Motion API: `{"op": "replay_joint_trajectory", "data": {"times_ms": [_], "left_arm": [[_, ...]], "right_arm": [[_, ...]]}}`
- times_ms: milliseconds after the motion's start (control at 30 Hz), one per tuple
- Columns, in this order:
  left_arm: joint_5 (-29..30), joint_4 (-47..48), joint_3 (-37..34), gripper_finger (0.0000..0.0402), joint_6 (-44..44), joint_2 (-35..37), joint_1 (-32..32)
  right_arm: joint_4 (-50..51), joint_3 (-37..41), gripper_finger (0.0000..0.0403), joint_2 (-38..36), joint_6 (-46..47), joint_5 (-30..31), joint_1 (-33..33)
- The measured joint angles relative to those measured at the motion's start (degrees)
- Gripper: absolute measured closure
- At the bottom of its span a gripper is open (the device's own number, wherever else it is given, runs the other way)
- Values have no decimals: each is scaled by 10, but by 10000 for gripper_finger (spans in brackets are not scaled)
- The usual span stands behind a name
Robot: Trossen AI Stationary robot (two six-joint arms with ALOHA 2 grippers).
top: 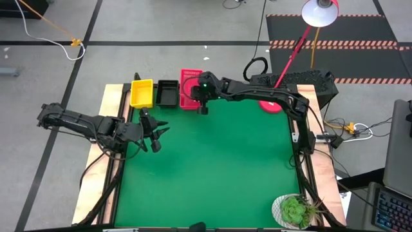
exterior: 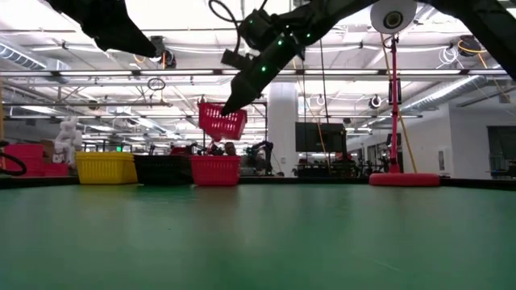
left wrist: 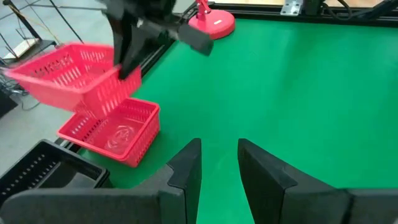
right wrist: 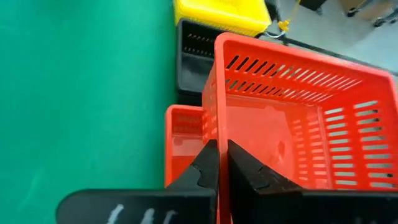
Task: Stack baskets by color
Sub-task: Stack the bottom red bin on top of the top red bin
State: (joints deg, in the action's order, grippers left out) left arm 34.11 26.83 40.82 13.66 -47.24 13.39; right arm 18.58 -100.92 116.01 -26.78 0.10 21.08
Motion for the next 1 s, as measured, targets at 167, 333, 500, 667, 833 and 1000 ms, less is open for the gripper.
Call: {"op": "replay_joint_trajectory", "data": {"times_ms": [167,333,500,667,833,1000], "left_arm": [[0,0,0,295,-1,0,0],[0,0,0,295,-1,0,0],[0,0,0,295,-4,0,0],[0,0,0,295,-9,0,0],[0,0,0,295,-10,0,0],[0,0,0,295,-9,0,0]], "right_arm": [[-16,0,399,26,-3,-6,7],[-19,0,399,50,2,-6,8],[-14,1,399,62,5,-7,7],[-16,1,399,60,6,-7,7],[-1,1,399,60,16,-45,13],[-2,1,386,60,22,-48,14]]}}
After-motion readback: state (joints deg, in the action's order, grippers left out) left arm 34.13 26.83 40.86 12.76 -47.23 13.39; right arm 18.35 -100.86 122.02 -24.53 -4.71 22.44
